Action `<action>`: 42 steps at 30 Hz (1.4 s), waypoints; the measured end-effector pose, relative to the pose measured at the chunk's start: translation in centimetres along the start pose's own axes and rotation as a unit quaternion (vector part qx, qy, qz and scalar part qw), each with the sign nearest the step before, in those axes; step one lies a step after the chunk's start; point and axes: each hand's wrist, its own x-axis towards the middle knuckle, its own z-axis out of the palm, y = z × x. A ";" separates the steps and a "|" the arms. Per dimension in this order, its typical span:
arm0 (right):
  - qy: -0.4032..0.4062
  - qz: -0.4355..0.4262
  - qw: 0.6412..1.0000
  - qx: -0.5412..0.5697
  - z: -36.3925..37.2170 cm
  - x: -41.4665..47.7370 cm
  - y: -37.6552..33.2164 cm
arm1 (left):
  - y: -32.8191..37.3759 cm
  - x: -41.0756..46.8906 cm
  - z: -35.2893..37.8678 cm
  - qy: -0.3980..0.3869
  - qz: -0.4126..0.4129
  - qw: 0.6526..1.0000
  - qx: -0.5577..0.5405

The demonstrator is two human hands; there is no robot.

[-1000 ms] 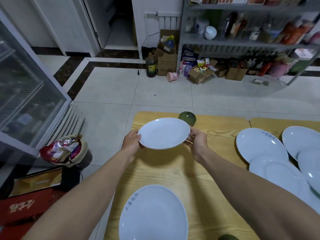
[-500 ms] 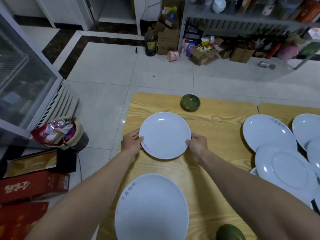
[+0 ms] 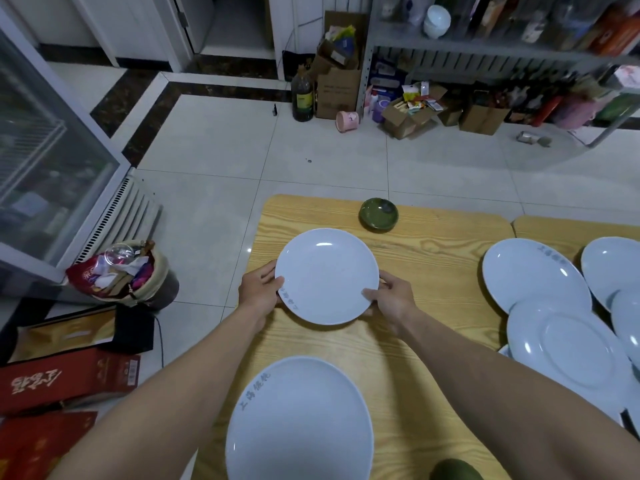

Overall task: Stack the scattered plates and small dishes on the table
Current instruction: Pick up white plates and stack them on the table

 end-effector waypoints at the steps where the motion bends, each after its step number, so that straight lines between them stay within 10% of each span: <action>1: -0.010 0.006 1.000 0.007 -0.2 -0.4 -0.3 | 0.4 -0.3 0.0 -0.005 0.005 1.000 -0.001; 27: 0.223 -0.076 0.927 0.293 -20.3 -16.3 -2.4 | 5.2 -13.8 15.5 -0.236 0.106 0.961 0.102; 42: 0.216 -0.083 0.924 0.306 -36.6 -16.9 0.2 | -0.8 -23.6 27.8 -0.209 0.074 0.968 0.119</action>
